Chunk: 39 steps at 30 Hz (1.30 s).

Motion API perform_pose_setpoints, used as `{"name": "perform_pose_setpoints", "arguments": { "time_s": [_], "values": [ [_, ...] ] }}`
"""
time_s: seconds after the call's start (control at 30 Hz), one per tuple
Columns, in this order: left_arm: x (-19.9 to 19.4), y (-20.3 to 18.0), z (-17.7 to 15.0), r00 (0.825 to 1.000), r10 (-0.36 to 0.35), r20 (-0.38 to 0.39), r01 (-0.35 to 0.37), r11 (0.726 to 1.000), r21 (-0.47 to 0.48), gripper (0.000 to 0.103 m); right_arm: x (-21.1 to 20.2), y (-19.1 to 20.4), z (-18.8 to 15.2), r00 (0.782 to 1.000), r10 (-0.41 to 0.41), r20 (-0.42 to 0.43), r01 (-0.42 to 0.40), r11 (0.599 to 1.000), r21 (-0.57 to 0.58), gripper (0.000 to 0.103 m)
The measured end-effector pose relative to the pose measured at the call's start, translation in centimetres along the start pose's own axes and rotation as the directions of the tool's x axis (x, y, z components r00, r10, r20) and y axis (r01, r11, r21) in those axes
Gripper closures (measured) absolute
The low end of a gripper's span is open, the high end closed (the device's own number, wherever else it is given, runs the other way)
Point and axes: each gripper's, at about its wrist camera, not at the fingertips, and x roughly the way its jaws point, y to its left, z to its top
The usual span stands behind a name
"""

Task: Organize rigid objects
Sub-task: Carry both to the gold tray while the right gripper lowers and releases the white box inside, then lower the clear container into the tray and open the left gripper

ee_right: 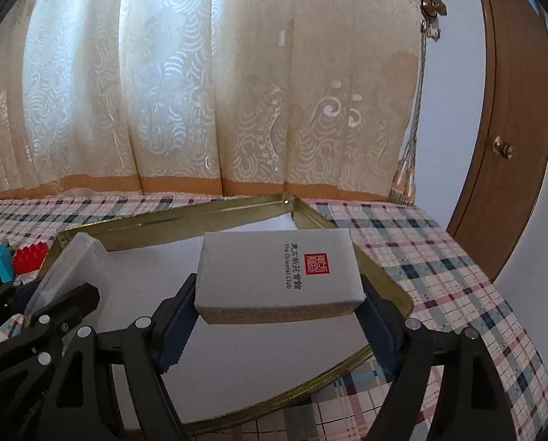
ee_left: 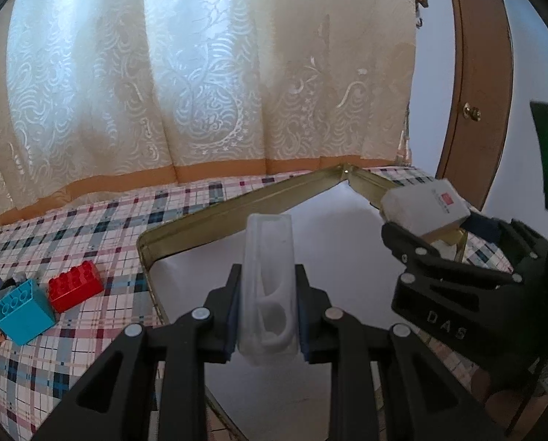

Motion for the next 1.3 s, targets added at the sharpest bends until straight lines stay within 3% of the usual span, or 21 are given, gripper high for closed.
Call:
{"name": "perform_pose_setpoints", "arguments": {
  "time_s": [0.13,0.17,0.2,0.23,0.27,0.3,0.4,0.63,0.9,1.13,1.3],
  "values": [
    [0.0,0.2,0.0,1.000,0.028,0.003,-0.028,1.000,-0.014,0.076,0.4,-0.2,-0.1,0.999,0.037,-0.022,-0.036,0.999,0.026,0.020],
    [-0.1,0.2,-0.1,0.999,0.033,0.009,-0.033,0.999,-0.015,0.062,0.5,-0.3,-0.1,0.999,0.036,-0.028,-0.035,0.999,0.033,0.020],
    [-0.4,0.2,-0.2,0.998,0.054,0.019,-0.054,0.998,-0.016,0.036,0.6,-0.4,-0.1,0.999,0.030,-0.035,-0.029,0.999,0.045,0.020],
    [-0.8,0.2,-0.3,0.996,0.084,0.038,-0.083,0.996,-0.021,0.024,0.7,-0.7,-0.1,0.999,0.025,-0.038,-0.023,0.998,0.063,0.020],
    [-1.4,0.3,-0.4,0.992,0.110,0.068,-0.109,0.994,-0.031,0.004,0.7,-1.1,-0.1,0.999,0.031,-0.037,-0.028,0.996,0.090,0.020],
    [-1.9,0.3,-0.5,0.988,0.124,0.095,-0.121,0.992,-0.039,0.000,0.7,-1.4,-0.1,0.999,0.041,-0.035,-0.037,0.993,0.111,0.020],
    [-3.1,0.4,-0.6,0.979,0.138,0.150,-0.132,0.990,-0.047,0.000,0.3,-2.6,-0.1,0.997,0.072,-0.007,-0.069,0.980,0.187,0.020],
    [-3.1,0.2,-0.5,0.978,0.143,0.151,-0.139,0.990,-0.036,0.000,-1.2,-2.6,0.2,0.994,0.078,0.076,-0.092,0.975,0.203,0.019],
    [-3.3,0.6,-0.7,0.977,0.147,0.154,-0.139,0.989,-0.059,0.000,-3.8,-2.3,0.4,0.977,-0.003,0.213,-0.037,0.982,0.184,0.019],
    [-3.2,1.1,-0.8,0.978,0.147,0.145,-0.137,0.988,-0.076,0.000,-3.0,-2.1,0.3,0.984,-0.002,0.178,-0.030,0.983,0.179,0.019],
    [-3.6,1.7,-0.9,0.970,0.190,0.150,-0.183,0.981,-0.061,0.000,-3.7,-1.9,0.1,0.976,-0.023,0.217,-0.014,0.985,0.171,0.019]
  ]
}}
